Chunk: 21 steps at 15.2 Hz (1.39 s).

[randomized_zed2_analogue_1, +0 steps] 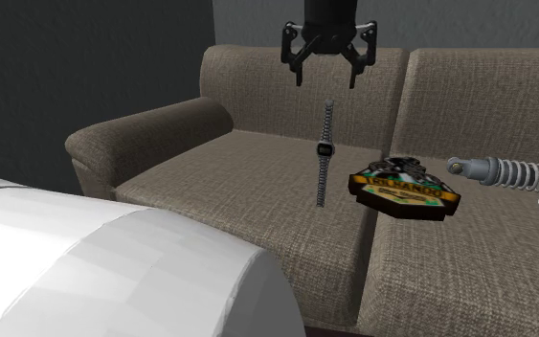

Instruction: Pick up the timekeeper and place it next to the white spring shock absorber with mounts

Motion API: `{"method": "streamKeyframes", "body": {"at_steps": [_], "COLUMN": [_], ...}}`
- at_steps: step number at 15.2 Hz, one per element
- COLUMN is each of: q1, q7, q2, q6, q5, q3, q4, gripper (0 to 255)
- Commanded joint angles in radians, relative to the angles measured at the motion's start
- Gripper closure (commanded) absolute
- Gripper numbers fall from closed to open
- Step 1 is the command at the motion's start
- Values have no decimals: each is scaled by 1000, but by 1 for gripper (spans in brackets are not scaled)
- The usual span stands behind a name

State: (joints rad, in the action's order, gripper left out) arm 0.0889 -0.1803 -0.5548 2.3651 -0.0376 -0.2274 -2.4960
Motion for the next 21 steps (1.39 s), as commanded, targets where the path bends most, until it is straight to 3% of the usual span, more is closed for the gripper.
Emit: {"method": "streamKeyframes", "body": {"at_steps": [1,8,16,17,21], "q1": [-2,-20,-20,-20,-20], "q7": [-16,-30,-30,-30,-30], "q2": [37,125,125,125,125], "q6": [54,164,164,164,164], "q5": [3,21,21,21,21], "q3": [-16,-33,-33,-33,-33], "q4": [13,-11,-10,-10,-10], "gripper": [0,0,0,255,255]}}
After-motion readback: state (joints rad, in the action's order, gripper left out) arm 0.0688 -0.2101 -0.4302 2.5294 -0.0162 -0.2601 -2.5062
